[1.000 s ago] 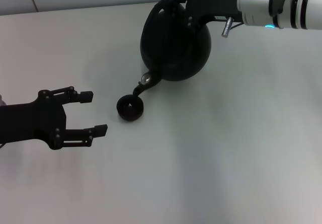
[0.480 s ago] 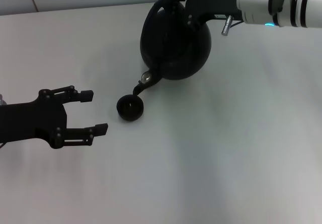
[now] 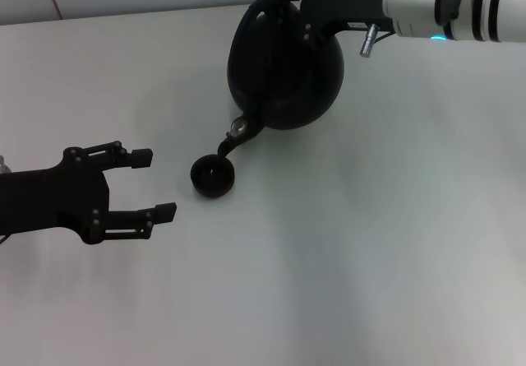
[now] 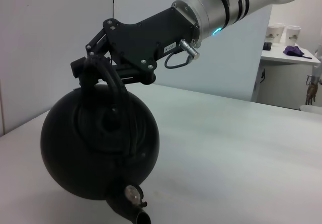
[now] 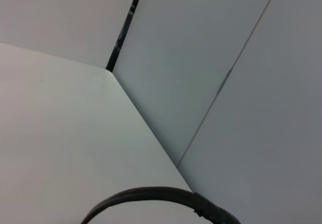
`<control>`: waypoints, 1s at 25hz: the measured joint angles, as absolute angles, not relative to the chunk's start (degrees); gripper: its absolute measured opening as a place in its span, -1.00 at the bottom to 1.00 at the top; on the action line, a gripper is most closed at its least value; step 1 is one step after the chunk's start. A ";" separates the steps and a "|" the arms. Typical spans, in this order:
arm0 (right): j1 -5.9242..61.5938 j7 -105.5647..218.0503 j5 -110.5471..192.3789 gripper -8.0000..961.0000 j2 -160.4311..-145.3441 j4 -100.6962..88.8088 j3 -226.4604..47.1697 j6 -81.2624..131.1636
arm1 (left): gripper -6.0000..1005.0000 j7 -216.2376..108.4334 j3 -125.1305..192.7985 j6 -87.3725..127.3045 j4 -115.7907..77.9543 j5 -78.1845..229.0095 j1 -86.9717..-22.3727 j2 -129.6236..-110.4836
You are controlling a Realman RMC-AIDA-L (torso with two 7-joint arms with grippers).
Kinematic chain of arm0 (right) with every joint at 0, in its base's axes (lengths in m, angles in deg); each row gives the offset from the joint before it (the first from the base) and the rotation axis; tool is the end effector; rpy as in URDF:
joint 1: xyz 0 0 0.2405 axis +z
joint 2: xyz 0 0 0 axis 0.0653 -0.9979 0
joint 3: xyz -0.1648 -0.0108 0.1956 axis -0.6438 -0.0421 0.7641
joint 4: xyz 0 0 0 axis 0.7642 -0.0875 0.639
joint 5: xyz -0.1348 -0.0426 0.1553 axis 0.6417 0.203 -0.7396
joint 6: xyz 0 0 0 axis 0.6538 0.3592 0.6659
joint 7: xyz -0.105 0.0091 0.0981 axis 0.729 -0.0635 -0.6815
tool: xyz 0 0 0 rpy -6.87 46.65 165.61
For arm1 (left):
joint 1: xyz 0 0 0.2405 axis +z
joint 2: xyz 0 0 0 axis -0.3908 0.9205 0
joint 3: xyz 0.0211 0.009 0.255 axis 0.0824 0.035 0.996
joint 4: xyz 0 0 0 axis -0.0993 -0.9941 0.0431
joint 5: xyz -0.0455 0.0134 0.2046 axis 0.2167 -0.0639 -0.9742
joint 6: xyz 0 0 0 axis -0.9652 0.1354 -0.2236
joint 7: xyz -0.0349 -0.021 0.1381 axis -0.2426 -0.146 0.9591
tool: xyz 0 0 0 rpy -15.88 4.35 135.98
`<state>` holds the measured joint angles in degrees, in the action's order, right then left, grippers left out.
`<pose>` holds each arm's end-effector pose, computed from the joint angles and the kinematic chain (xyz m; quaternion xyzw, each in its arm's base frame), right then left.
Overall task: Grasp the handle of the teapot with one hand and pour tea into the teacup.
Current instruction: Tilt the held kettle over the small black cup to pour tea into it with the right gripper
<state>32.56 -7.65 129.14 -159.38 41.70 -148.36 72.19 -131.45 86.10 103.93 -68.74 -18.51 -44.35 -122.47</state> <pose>0.1729 0.4237 -0.0025 -0.9392 -0.0573 0.1194 0.3168 -0.2558 0.3036 0.0120 -0.9677 -0.1172 -0.1990 0.1011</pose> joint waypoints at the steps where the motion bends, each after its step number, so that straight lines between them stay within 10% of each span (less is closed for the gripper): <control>1: 32.56 -7.65 129.14 -0.73 -159.40 41.76 -148.41 72.19 | 0.71 -131.45 86.10 103.93 -68.74 -18.51 -44.35 -122.47; 25: 33.36 -7.65 130.29 -0.74 -159.38 41.96 -149.94 71.74 | 0.71 -130.57 86.10 103.75 -68.71 -18.50 -44.18 -122.58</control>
